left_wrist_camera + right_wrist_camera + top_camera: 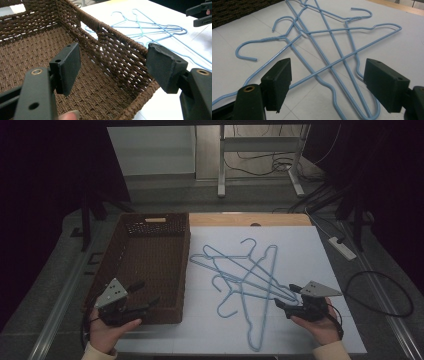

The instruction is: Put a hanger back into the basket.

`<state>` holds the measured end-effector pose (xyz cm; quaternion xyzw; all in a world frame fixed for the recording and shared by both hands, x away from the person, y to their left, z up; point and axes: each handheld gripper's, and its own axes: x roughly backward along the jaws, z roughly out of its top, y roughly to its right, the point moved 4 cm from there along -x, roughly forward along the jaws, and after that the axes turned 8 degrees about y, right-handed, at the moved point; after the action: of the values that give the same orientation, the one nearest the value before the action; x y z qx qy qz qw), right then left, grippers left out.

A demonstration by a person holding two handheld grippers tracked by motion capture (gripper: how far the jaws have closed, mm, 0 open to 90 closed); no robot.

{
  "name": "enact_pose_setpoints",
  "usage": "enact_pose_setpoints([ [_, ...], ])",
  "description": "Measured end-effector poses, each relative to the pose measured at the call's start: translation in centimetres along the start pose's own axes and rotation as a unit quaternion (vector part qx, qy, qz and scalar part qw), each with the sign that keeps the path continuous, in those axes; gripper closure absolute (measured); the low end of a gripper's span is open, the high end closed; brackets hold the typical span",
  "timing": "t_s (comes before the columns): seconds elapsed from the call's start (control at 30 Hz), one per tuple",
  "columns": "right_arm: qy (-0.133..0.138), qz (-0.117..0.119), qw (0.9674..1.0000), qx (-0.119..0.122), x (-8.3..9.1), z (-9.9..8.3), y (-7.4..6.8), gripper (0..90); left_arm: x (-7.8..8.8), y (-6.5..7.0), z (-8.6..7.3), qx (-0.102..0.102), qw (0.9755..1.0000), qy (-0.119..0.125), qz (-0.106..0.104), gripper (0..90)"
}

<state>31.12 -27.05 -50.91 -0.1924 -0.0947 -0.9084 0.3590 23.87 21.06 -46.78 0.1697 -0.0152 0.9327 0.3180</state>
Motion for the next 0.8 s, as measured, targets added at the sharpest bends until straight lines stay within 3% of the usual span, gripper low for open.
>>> enact_pose_setpoints([
  [0.8, -0.011, -0.010, 0.9999, 0.003, 0.00, -0.15, 0.16, 24.4, -0.09, 0.38, 0.14, -0.005, 1.0000, 0.000, -0.007, 28.1],
])
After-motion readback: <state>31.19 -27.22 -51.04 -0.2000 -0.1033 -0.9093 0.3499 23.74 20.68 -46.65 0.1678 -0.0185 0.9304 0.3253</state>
